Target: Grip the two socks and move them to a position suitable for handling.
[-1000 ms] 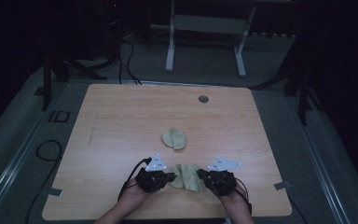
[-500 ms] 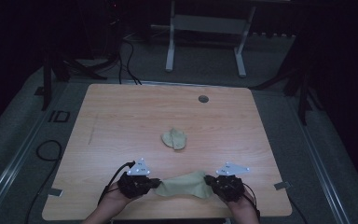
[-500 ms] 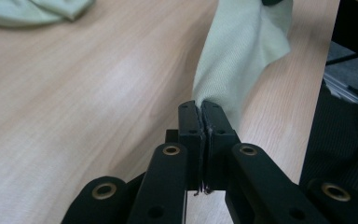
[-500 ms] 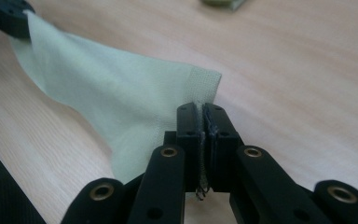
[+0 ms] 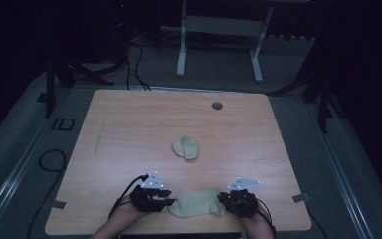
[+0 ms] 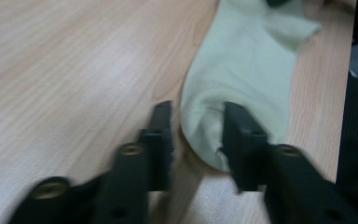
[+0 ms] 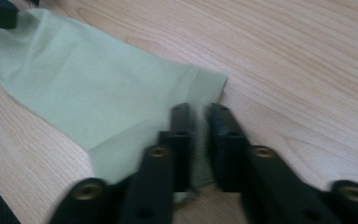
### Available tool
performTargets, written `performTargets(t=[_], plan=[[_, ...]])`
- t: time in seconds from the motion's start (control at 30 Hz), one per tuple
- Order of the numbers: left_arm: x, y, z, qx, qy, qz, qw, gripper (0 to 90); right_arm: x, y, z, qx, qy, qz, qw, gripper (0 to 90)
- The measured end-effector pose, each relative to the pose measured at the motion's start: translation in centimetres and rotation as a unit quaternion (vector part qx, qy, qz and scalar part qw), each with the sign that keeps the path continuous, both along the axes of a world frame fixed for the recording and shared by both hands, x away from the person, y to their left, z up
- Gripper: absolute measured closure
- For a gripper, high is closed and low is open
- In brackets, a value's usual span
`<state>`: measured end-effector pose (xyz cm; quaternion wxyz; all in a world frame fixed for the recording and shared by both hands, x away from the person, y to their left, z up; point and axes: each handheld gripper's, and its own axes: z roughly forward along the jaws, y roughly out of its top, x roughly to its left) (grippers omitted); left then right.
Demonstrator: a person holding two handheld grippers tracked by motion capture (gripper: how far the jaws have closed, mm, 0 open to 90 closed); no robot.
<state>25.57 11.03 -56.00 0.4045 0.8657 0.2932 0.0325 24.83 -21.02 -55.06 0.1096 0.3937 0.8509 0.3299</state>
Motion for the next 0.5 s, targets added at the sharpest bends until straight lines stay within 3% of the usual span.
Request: performTargets(t=[0.13,0.2,0.27,0.37,0.5], plan=[[0.0,0.5,1.0,-0.022,-0.011,0.017,0.9996,61.4,0.0,-0.3,0.8,0.008,-0.008,-0.005,0.9999,66.0],[-0.3,0.3,1.4,-0.03,-0.016,0.015,0.9993,67.6,0.0,-0.3,1.5,0.014,-0.02,-0.003,0.9997,70.4],[-0.6,-0.3,1.6,-0.034,-0.021,0.012,0.9991,75.9,0.0,-0.2,2.0,0.016,-0.034,-0.007,0.9993,80.7],[-0.9,-1.4,1.3,-0.025,-0.014,-0.001,0.9996,82.5,0.2,0.2,2.0,0.017,-0.036,-0.001,0.9992,89.5],[-0.9,-2.3,0.2,0.004,0.003,-0.007,1.0,85.8,0.1,0.9,1.1,0.014,-0.02,0.015,0.9996,89.6]])
